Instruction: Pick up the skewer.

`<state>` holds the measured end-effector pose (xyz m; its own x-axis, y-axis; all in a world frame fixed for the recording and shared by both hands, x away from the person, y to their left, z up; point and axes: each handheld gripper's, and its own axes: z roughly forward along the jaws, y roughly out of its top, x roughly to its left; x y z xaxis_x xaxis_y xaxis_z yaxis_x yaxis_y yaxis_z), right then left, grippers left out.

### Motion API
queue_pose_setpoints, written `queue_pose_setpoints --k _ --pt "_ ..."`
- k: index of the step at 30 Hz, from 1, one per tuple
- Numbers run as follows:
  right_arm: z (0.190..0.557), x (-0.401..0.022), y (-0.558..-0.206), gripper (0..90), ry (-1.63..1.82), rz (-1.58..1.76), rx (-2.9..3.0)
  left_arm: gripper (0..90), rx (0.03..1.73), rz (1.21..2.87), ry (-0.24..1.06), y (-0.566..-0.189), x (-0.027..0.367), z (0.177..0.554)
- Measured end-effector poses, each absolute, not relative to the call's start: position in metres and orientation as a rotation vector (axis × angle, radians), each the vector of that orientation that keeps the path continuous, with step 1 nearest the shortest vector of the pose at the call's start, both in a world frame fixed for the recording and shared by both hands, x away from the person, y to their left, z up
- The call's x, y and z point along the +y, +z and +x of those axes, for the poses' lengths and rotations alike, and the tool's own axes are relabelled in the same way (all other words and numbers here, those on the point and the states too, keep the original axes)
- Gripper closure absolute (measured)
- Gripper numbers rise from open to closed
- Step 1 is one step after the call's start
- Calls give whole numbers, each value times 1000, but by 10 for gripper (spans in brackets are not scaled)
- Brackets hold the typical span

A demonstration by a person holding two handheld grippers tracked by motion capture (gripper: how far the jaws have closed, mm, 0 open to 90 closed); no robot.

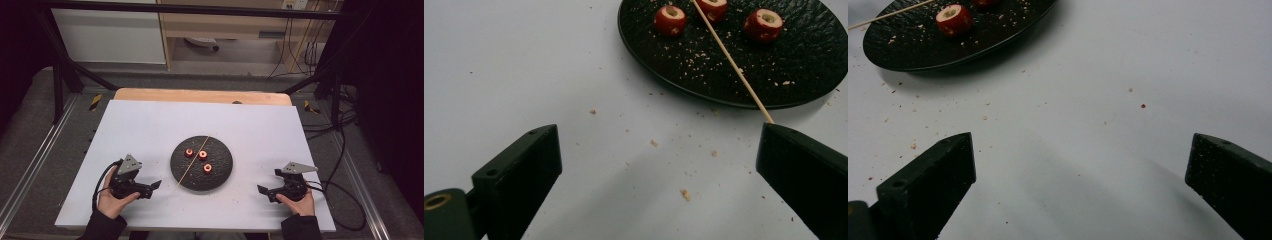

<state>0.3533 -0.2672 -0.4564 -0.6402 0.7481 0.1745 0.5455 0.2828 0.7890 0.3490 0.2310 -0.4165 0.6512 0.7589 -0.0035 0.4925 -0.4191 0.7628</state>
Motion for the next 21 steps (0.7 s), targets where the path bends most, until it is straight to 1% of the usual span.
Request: queue_pose_setpoints --k 9,21 --pt "354 -267 -457 7 1286 1197 2318 52 973 2123 456 -408 213 356" --pt "353 -266 -457 7 1272 1193 2322 112 984 2183 458 -403 178 368"
